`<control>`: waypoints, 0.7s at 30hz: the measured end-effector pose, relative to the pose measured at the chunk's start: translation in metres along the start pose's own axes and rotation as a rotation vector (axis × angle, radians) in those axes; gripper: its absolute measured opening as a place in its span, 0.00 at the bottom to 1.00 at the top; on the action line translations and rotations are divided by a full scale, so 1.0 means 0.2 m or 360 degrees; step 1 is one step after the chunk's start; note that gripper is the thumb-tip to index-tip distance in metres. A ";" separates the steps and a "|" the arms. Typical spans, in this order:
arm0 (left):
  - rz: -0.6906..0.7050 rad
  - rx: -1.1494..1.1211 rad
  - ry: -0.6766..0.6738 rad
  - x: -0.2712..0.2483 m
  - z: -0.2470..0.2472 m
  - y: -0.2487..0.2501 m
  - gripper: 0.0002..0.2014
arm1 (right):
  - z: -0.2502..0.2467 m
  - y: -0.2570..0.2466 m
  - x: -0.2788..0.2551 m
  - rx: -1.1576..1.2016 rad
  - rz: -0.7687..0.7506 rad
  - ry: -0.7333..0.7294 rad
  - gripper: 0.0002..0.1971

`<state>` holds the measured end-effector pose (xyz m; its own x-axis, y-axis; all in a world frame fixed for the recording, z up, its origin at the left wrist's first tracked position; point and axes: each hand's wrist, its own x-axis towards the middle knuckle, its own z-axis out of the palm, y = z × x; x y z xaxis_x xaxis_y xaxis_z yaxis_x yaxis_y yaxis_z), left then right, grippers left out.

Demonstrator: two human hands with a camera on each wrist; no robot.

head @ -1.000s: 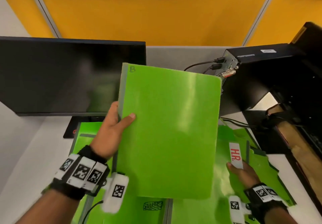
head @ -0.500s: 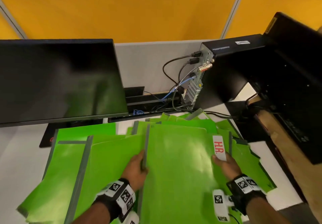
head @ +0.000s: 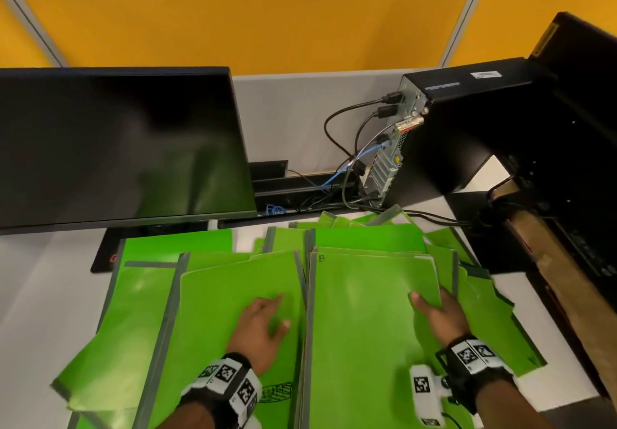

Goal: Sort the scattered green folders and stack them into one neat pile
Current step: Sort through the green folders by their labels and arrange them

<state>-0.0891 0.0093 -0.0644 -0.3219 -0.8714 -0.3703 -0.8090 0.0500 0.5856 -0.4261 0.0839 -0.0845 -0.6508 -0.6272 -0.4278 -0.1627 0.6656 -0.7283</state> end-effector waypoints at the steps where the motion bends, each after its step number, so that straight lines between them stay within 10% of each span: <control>1: -0.0198 0.0078 0.0256 0.00 -0.04 -0.06 0.35 | 0.00 0.00 0.01 -0.0018 -0.0017 -0.0004 0.47; 5: -0.1107 0.0171 0.0457 -0.05 -0.17 -0.30 0.58 | 0.01 -0.04 0.01 -0.0093 -0.0014 0.0024 0.39; 10: -0.1136 -0.0158 0.0431 -0.04 -0.25 -0.38 0.65 | -0.01 -0.08 -0.02 -0.0098 -0.0092 0.0041 0.34; 14: -0.0146 0.0749 0.0284 -0.02 -0.27 -0.24 0.54 | -0.02 -0.14 -0.06 -0.0052 -0.0079 0.0052 0.28; 17: 0.0697 0.0978 -0.0252 0.04 -0.16 0.01 0.43 | -0.03 -0.17 -0.10 -0.0034 -0.0079 0.0064 0.27; 21: 0.0733 0.1096 -0.0592 0.11 -0.04 0.20 0.40 | -0.06 -0.15 -0.09 -0.0014 -0.0074 0.0067 0.26</control>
<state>-0.1238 -0.0128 -0.0437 -0.7275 -0.4851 -0.4852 -0.6376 0.7392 0.2168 -0.4183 0.0802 -0.0481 -0.6728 -0.6403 -0.3705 -0.1999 0.6395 -0.7423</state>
